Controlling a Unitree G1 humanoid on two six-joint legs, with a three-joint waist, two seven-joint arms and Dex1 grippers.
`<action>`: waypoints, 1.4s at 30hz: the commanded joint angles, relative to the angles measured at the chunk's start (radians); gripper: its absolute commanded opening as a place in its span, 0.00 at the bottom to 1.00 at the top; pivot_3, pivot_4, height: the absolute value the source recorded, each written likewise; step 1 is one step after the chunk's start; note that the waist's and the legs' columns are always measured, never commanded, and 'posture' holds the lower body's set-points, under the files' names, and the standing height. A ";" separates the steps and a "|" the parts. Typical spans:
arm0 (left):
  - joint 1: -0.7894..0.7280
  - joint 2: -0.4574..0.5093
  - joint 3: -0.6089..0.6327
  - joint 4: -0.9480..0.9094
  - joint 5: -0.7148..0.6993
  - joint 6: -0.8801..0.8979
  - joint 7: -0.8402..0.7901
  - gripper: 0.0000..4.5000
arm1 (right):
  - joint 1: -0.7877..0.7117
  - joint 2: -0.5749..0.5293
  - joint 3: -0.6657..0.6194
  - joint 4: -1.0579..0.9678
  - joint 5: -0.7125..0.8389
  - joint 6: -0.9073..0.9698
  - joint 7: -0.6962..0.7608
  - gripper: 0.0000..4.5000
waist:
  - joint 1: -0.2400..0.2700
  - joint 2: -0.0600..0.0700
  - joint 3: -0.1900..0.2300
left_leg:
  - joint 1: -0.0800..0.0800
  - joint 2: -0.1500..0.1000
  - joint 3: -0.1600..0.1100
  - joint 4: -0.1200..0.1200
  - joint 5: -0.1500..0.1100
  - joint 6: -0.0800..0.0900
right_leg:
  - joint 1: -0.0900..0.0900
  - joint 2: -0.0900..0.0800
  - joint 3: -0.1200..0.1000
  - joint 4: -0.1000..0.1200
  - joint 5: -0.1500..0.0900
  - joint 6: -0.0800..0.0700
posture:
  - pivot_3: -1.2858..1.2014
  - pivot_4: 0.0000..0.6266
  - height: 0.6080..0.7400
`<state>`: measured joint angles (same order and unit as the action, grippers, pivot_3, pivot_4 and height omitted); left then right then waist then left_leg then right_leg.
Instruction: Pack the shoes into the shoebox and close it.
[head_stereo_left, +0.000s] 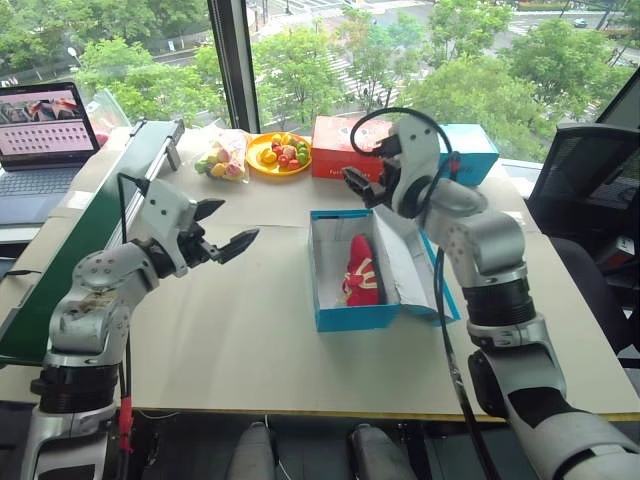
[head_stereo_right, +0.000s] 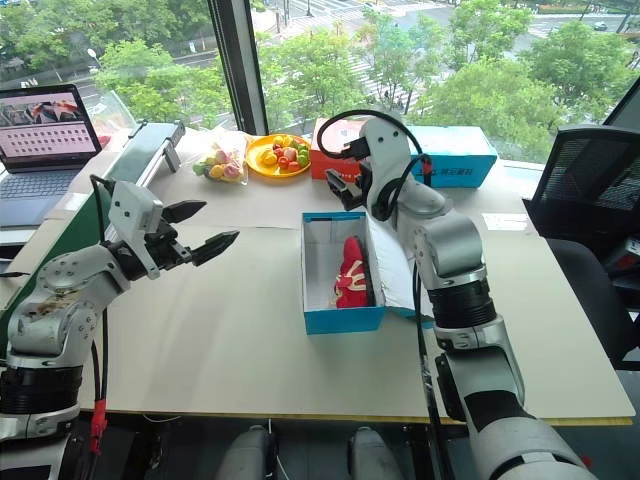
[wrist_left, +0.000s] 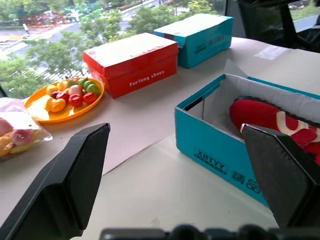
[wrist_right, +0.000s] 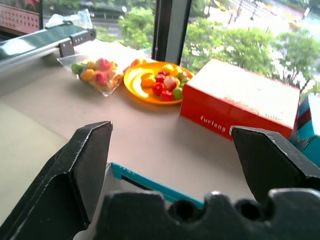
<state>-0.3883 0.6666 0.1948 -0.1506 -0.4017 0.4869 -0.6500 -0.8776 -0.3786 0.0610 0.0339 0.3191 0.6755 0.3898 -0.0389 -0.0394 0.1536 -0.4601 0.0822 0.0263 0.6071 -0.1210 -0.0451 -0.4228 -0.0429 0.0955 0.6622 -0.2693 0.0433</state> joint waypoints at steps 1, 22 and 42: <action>0.025 0.017 0.045 0.047 0.081 -0.013 0.101 1.00 | 0.067 -0.027 -0.003 -0.088 0.091 -0.014 0.185 1.00 | -0.002 0.000 0.000 | 0.000 0.000 0.000 0.000 0.000 0.000 | 0.000 0.000 0.000 0.000 0.000 0.000 | 0.52 0.24 1.00; 0.059 -0.060 0.338 0.340 0.114 -0.160 0.405 1.00 | 0.204 0.095 0.106 -0.061 0.049 -0.244 0.405 1.00 | 0.001 0.000 0.000 | 0.001 0.000 0.000 0.001 0.000 0.000 | 0.000 0.000 -0.001 0.001 0.000 0.000 | 0.52 0.24 1.00; -0.134 0.121 0.285 0.711 0.142 -0.250 0.256 1.00 | 0.128 0.180 0.132 0.010 -0.018 -0.319 0.405 1.00 | 0.009 -0.002 0.000 | 0.001 0.000 0.000 0.000 0.000 -0.001 | -0.001 0.000 -0.002 0.002 0.001 -0.001 | 0.52 0.24 1.00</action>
<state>-0.4851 0.7429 0.4809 0.5201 -0.2688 0.2793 -0.3533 -0.7257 -0.1935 0.2144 0.0792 0.2954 0.3774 0.7894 -0.0303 -0.0410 0.1532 -0.4591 0.0826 0.0263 0.6071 -0.1209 -0.0460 -0.4233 -0.0428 0.0933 0.6640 -0.2685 0.0421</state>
